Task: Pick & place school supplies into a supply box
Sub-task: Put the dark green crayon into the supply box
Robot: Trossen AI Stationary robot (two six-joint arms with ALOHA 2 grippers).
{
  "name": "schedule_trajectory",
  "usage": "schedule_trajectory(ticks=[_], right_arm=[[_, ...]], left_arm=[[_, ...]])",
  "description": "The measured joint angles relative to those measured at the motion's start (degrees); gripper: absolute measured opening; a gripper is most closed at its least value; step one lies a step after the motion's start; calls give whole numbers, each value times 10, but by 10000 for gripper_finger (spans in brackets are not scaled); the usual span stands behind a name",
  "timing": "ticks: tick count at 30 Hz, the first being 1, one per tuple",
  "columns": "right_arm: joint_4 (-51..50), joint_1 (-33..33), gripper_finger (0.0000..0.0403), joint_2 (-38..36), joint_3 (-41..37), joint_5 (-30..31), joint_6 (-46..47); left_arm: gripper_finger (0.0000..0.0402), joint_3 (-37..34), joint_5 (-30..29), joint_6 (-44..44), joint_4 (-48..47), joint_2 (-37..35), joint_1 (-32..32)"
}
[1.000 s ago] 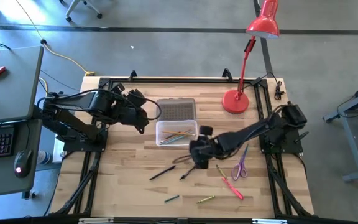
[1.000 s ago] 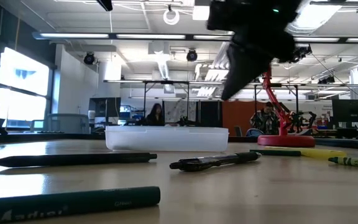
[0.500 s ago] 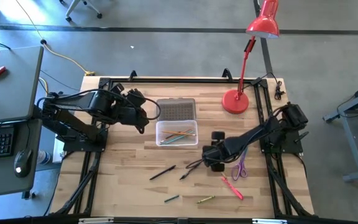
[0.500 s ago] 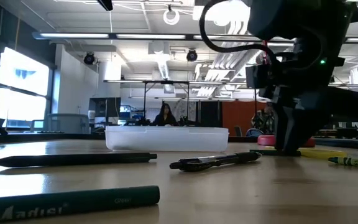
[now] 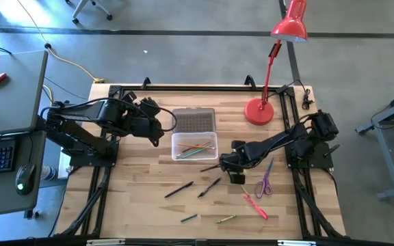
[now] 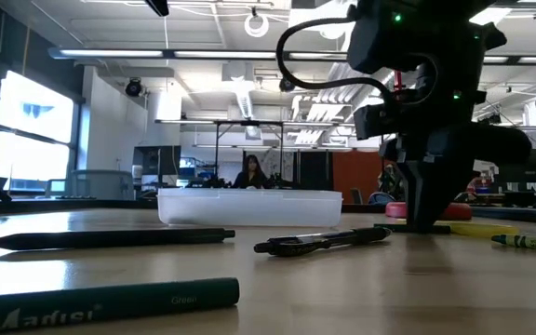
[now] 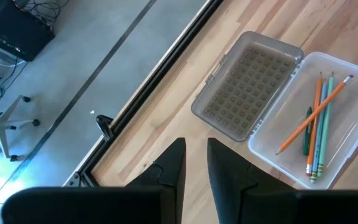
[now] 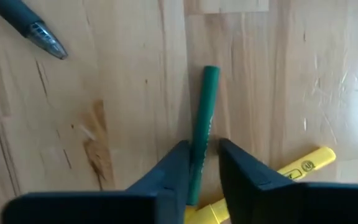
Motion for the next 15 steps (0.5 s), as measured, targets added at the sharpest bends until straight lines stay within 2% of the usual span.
schedule_trajectory(ticks=[4,7,10,15], right_arm=[[8,-3,9,1,0,22,5],[12,3,15,0,5,43,21],[9,10,15,-7,32,39,24],[19,25,6,-17,99,78,-19]], left_arm=[[95,0,0,0,0,0,0],[95,0,9,0,0,0,0],[95,-9,30,0,1,0,0],[95,-70,96,-2,5,0,0]])
